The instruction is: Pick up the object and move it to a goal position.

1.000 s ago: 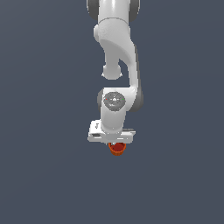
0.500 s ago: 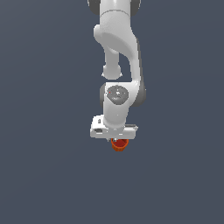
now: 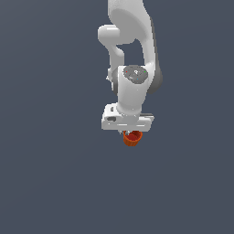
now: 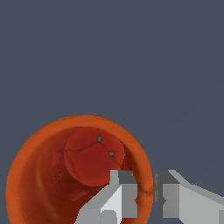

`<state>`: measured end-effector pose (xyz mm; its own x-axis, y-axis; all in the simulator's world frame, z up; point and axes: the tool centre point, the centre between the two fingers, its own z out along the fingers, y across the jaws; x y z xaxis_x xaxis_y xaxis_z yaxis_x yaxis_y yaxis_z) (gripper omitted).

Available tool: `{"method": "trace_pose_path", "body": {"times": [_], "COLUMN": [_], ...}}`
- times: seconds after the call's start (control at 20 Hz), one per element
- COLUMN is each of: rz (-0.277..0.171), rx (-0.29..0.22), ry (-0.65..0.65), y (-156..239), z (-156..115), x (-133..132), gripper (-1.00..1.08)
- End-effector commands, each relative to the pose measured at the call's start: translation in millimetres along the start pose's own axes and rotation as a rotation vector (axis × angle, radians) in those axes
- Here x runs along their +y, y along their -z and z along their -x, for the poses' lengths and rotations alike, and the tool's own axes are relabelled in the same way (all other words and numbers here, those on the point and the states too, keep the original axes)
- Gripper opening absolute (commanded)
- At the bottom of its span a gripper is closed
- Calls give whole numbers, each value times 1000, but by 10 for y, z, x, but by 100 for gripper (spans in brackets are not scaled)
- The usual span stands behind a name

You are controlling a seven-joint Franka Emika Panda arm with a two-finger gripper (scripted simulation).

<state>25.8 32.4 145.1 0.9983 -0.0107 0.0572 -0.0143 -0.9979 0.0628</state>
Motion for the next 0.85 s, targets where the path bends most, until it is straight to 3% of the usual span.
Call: {"method": "trace_pose_path", "body": {"times": [0.0,0.4,0.8], "rz": [0,0,0], "rx": [2,2,2], "ry": [0,0,0], "y": [200,652,820], "z": [98,325,393], "x": [-89,-300,-382], "gripper": [-100,-100,-100]}}
